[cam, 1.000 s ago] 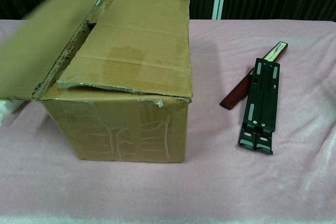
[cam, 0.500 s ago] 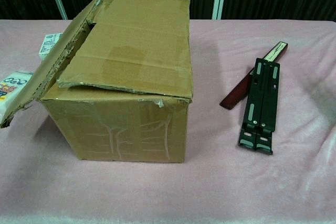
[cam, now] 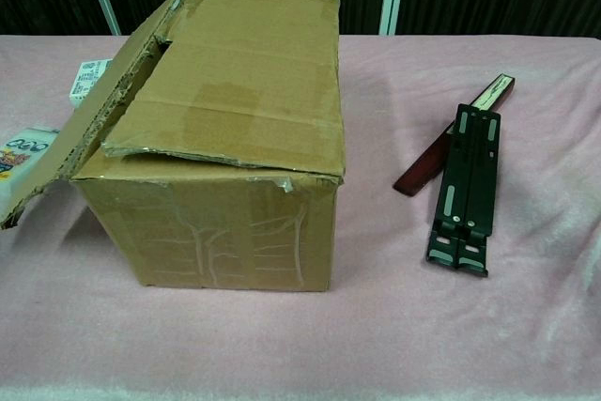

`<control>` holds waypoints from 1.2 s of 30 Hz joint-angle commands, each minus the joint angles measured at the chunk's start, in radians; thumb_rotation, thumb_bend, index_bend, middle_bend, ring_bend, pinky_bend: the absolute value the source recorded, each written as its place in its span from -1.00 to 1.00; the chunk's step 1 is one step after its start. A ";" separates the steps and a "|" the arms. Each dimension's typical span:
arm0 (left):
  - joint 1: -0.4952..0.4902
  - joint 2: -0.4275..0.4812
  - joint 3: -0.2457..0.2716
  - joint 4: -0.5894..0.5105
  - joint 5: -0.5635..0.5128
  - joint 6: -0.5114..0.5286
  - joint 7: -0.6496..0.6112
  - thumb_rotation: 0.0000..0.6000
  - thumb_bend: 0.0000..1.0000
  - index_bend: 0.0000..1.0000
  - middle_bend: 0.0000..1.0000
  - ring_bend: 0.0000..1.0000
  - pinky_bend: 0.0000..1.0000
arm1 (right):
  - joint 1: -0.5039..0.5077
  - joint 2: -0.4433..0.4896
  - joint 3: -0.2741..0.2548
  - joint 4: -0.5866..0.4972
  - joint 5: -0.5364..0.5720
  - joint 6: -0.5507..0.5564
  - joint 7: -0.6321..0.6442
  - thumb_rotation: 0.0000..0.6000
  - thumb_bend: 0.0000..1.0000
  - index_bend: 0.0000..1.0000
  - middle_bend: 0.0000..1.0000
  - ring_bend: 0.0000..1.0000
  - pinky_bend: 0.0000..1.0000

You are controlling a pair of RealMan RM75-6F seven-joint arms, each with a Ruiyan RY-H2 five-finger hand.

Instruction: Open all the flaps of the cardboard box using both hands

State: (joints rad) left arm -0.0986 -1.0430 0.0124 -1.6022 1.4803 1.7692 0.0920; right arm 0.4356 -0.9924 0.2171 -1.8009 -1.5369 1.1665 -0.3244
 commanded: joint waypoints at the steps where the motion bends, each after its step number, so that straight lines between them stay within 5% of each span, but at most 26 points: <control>1: 0.042 -0.057 -0.009 0.071 -0.022 0.016 -0.071 1.00 -0.60 -1.00 -1.00 -1.00 -0.93 | 0.134 -0.017 0.066 -0.033 0.019 -0.125 -0.053 1.00 -0.17 -1.00 -0.98 -1.00 -0.55; 9: 0.051 -0.086 -0.035 0.129 -0.032 -0.021 -0.124 1.00 -0.60 -1.00 -1.00 -1.00 -0.93 | 0.393 -0.152 0.148 0.007 0.061 -0.321 -0.084 1.00 0.33 -0.51 -0.56 -0.70 -0.46; 14: 0.052 -0.086 -0.050 0.126 -0.050 -0.058 -0.145 1.00 -0.60 -1.00 -1.00 -1.00 -0.93 | 0.535 -0.257 0.171 0.074 0.105 -0.421 -0.075 1.00 0.51 -0.41 -0.43 -0.60 -0.45; 25: 0.052 -0.080 -0.081 0.119 -0.078 -0.115 -0.171 1.00 -0.60 -1.00 -1.00 -1.00 -0.93 | 0.743 -0.447 0.174 0.259 0.135 -0.509 -0.037 1.00 0.59 -0.35 -0.40 -0.57 -0.45; 36: 0.054 -0.072 -0.097 0.103 -0.089 -0.153 -0.185 1.00 -0.60 -1.00 -1.00 -1.00 -0.93 | 0.807 -0.505 0.132 0.335 0.115 -0.499 0.011 1.00 0.62 -0.32 -0.39 -0.58 -0.45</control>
State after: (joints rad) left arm -0.0443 -1.1157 -0.0843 -1.4983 1.3919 1.6166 -0.0922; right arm 1.2402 -1.4944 0.3538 -1.4697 -1.4182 0.6641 -0.3165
